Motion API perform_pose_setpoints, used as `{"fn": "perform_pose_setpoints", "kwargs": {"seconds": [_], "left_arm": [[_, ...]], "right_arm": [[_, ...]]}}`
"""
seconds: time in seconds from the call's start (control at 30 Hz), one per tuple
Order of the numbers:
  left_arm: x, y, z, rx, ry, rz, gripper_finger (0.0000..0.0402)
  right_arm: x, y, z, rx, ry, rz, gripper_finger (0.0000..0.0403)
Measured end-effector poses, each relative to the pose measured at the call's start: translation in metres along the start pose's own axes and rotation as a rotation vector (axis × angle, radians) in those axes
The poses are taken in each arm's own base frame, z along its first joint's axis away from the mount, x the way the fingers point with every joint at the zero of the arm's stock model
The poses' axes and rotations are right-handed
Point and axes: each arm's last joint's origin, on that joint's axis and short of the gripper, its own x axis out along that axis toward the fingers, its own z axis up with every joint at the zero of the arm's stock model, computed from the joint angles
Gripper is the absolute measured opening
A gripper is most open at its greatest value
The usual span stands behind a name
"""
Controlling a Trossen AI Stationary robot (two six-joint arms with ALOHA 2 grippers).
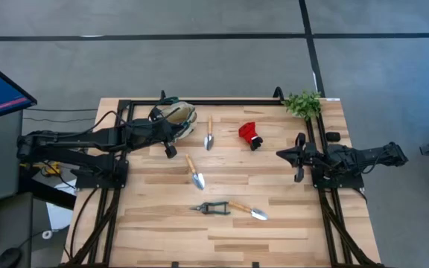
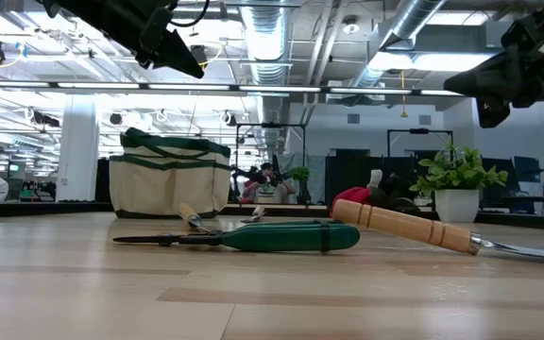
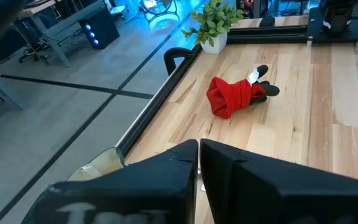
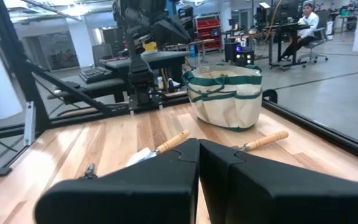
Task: Pick & Place Garden tools in Gardening bag
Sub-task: Put the red gloves into the yellow gardening bag
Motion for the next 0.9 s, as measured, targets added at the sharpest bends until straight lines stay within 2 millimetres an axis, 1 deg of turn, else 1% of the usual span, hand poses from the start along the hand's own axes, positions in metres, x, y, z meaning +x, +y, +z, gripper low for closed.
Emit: {"fn": "perform_pose_setpoints", "kwargs": {"seconds": [0.3,0.37,0.53,0.7,0.83,0.9], "left_arm": [[0.0,0.0,0.0,-0.032,-0.002,-0.003,0.0007],[0.0,-0.003,0.0,-0.013,-0.003,-0.047,0.0003],[0.003,-0.027,-0.002,0.128,-0.009,-0.169,0.0002],[0.011,-0.053,0.01,0.311,-0.03,-0.239,0.0002],[0.021,-0.064,0.016,0.461,-0.006,-0.263,0.0002],[0.025,-0.067,0.011,0.513,0.048,-0.273,0.0002]], "right_arm": [[0.0,0.0,0.0,-0.006,-0.002,-0.012,0.0],[0.0,0.0,0.0,-0.006,-0.002,-0.012,0.0],[0.0,0.0,0.0,-0.006,-0.001,-0.013,0.0],[0.0,0.0,0.0,-0.01,0.0,-0.013,0.0],[0.0,0.0,0.0,-0.009,0.001,-0.013,0.0],[0.0,0.0,0.0,-0.011,0.004,-0.014,0.0]]}}
